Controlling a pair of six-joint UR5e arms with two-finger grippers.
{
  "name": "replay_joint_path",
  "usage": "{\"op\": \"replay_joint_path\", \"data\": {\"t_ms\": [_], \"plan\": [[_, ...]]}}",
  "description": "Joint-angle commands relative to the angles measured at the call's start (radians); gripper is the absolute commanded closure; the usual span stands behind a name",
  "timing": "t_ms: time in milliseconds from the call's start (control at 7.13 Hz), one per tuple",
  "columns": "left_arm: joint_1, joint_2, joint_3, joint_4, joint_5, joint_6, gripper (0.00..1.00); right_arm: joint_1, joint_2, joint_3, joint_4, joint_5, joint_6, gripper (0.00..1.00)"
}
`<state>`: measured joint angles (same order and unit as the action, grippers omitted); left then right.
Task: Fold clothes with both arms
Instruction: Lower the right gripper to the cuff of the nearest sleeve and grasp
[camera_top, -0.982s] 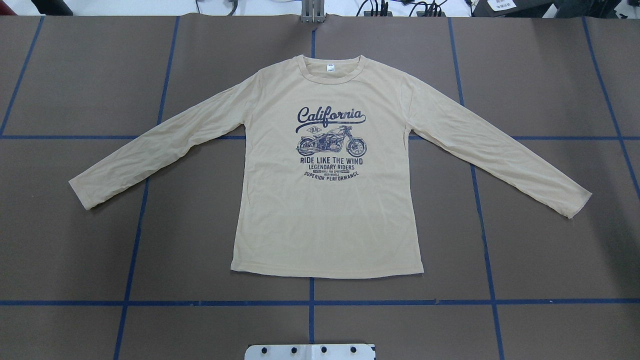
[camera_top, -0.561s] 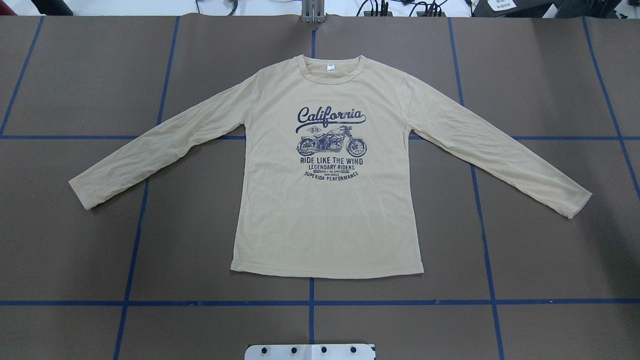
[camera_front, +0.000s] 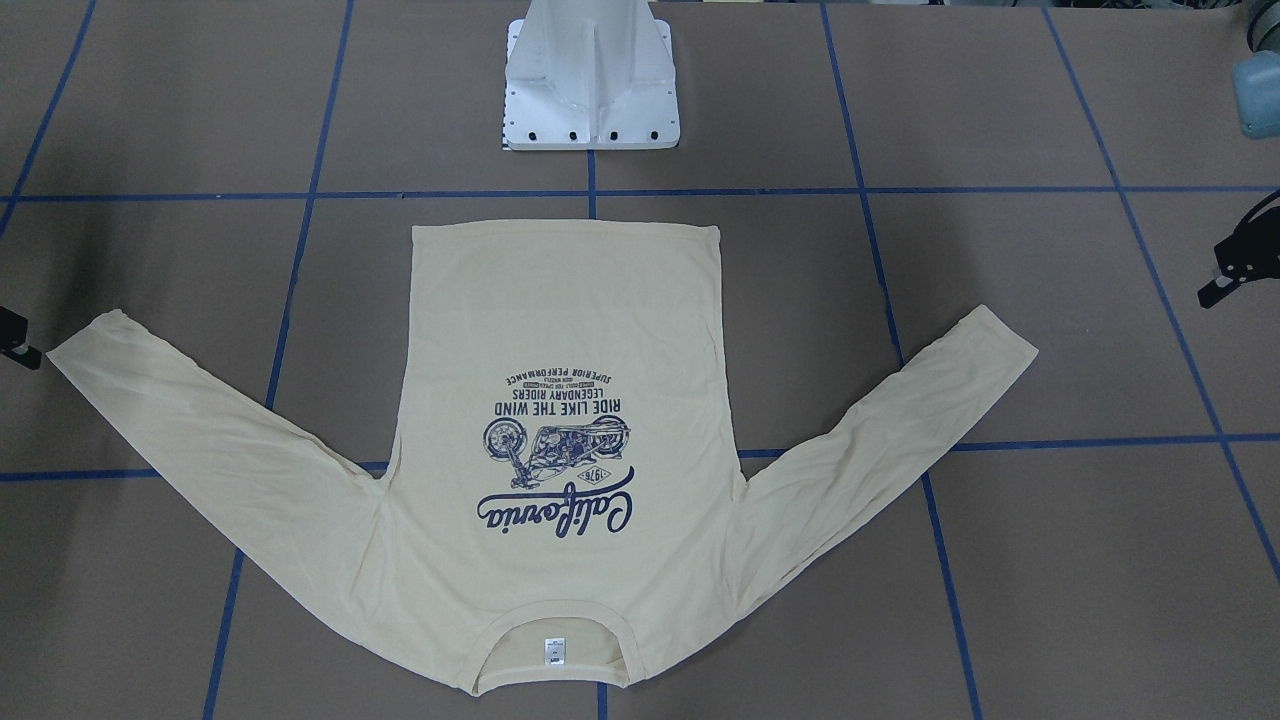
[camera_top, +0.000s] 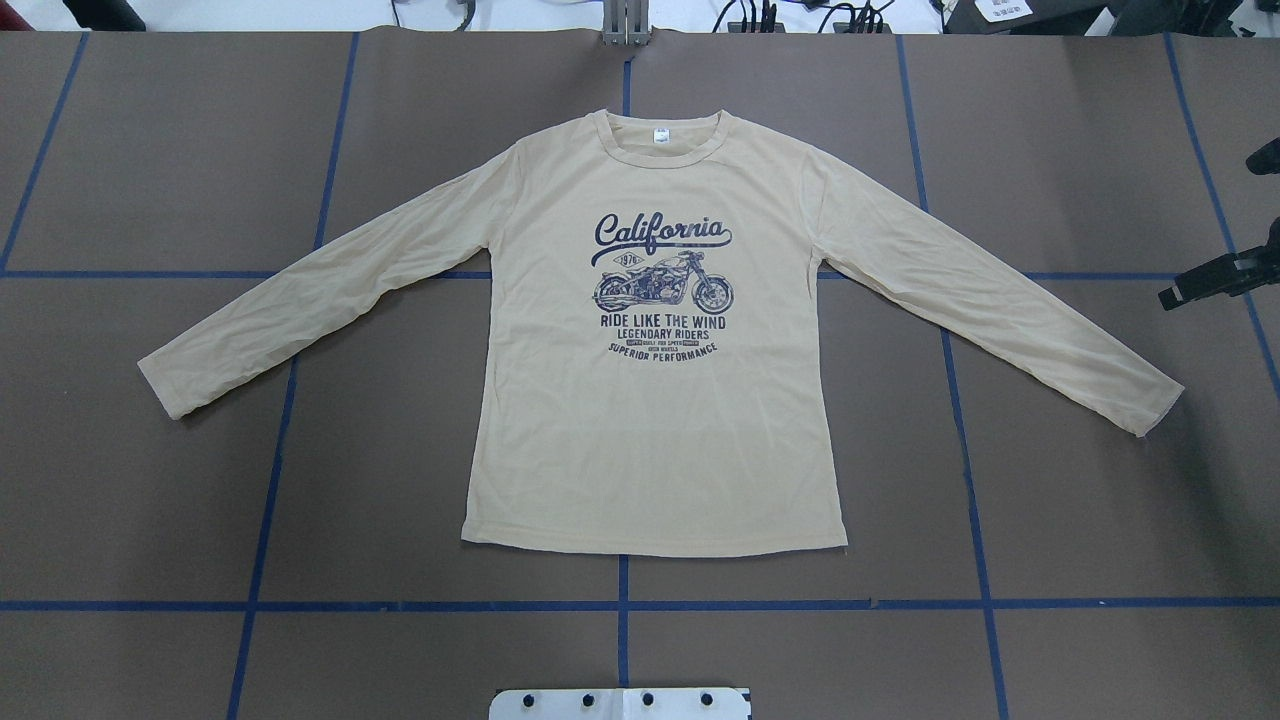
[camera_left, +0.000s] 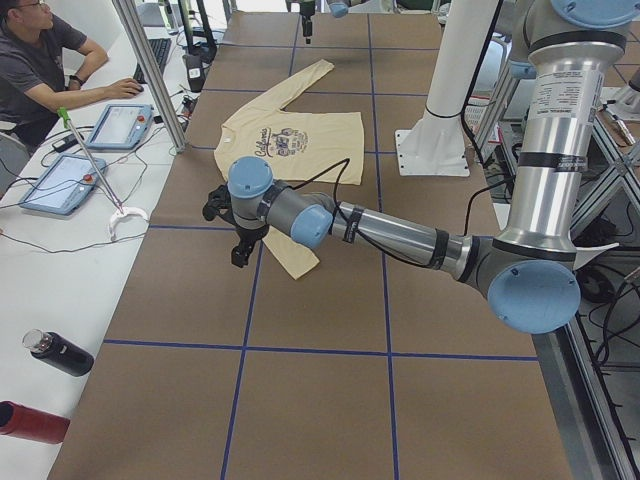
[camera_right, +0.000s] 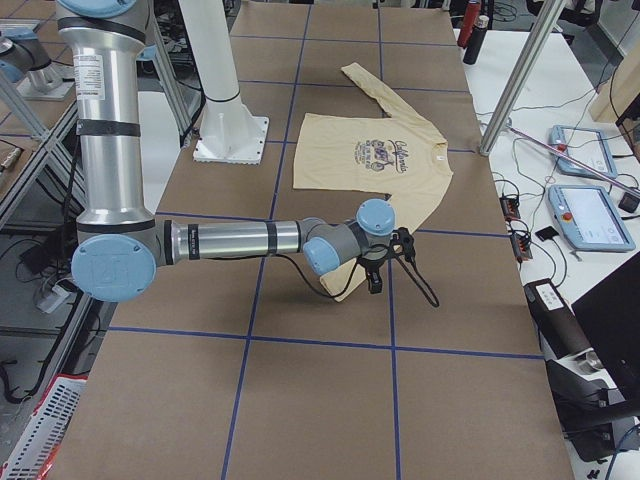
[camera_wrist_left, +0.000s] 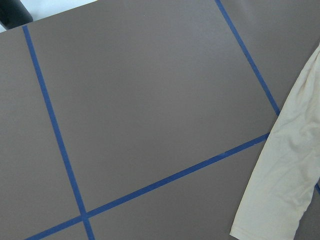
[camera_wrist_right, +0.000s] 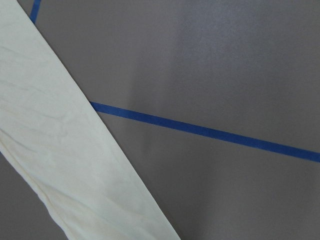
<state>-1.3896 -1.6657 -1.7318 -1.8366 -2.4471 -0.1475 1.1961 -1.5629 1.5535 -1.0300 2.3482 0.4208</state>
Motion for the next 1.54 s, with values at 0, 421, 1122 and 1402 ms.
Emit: {"op": "replay_joint_path", "data": {"t_ms": [0,421,1122,1402], "plan": [[0.007,0.007,0.0,-0.044,0.005,-0.03,0.0,-0.117,-0.034,-0.026,0.215,-0.074,0.262,0.0],[0.007,0.007,-0.006,-0.044,-0.003,-0.032,0.0,-0.165,-0.107,-0.012,0.248,-0.133,0.311,0.0],[0.007,0.009,-0.012,-0.044,-0.004,-0.032,0.0,-0.223,-0.14,-0.016,0.232,-0.144,0.312,0.03],[0.007,0.007,-0.011,-0.044,-0.004,-0.032,0.0,-0.224,-0.14,-0.013,0.208,-0.144,0.312,0.24]]}}
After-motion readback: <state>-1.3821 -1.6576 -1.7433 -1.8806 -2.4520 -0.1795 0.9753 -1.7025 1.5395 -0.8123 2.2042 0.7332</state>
